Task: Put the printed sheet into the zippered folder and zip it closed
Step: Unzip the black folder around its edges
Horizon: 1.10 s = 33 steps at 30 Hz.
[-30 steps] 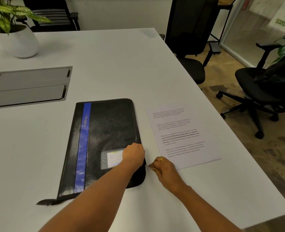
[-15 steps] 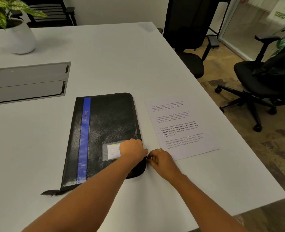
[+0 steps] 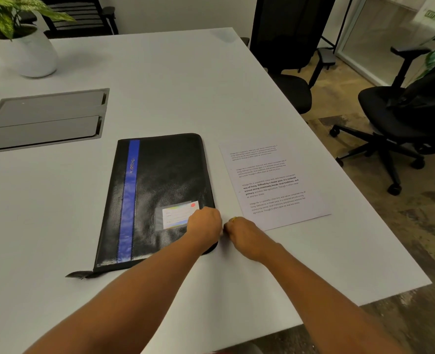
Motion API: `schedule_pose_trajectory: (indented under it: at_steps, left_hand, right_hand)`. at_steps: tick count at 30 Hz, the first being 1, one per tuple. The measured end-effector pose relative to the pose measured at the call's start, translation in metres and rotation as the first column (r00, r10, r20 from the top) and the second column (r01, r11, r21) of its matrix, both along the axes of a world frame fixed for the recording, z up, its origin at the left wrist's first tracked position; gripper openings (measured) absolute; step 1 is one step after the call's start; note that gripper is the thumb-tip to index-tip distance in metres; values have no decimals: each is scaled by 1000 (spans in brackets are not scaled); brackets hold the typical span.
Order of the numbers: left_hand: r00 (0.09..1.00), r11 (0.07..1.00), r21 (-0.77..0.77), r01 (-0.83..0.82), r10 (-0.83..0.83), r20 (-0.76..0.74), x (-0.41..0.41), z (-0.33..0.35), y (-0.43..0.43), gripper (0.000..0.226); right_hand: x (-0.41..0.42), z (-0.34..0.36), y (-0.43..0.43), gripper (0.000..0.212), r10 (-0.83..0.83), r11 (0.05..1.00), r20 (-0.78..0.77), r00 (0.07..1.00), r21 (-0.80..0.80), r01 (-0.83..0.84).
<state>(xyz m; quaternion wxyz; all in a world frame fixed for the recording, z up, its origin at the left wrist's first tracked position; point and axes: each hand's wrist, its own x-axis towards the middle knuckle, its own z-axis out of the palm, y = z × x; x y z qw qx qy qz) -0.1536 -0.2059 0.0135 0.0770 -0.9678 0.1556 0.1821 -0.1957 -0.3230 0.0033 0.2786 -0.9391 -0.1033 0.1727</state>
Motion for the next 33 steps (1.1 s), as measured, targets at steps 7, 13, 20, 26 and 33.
schedule_pose_trajectory:
  at_steps: [7, 13, 20, 26, 33]
  left_hand:
    - [999, 998, 41, 53, -53, 6, 7, -4, -6, 28]
    - [997, 996, 55, 73, -73, -4, 6, -9, -8, 27]
    - [987, 950, -266, -162, 159, -34, 0, -1, -6, 23]
    - [837, 552, -662, -507, 500, -223, -33, 6, 23, 41]
    - [725, 344, -670, -657, 532, -437, -60, 1, 36, 42]
  right_hand:
    - [-23, -10, -2, 29, 43, 998, 23, 999, 34, -43]
    - [-37, -12, 7, 28, 73, 996, 48, 996, 47, -76]
    - [-47, -23, 22, 29, -20, 1000, 133, 991, -1, 20]
    - [-52, -23, 30, 32, -161, 987, 185, 969, 59, 153]
    - [-57, -15, 35, 31, -203, 978, 204, 958, -5, 208]
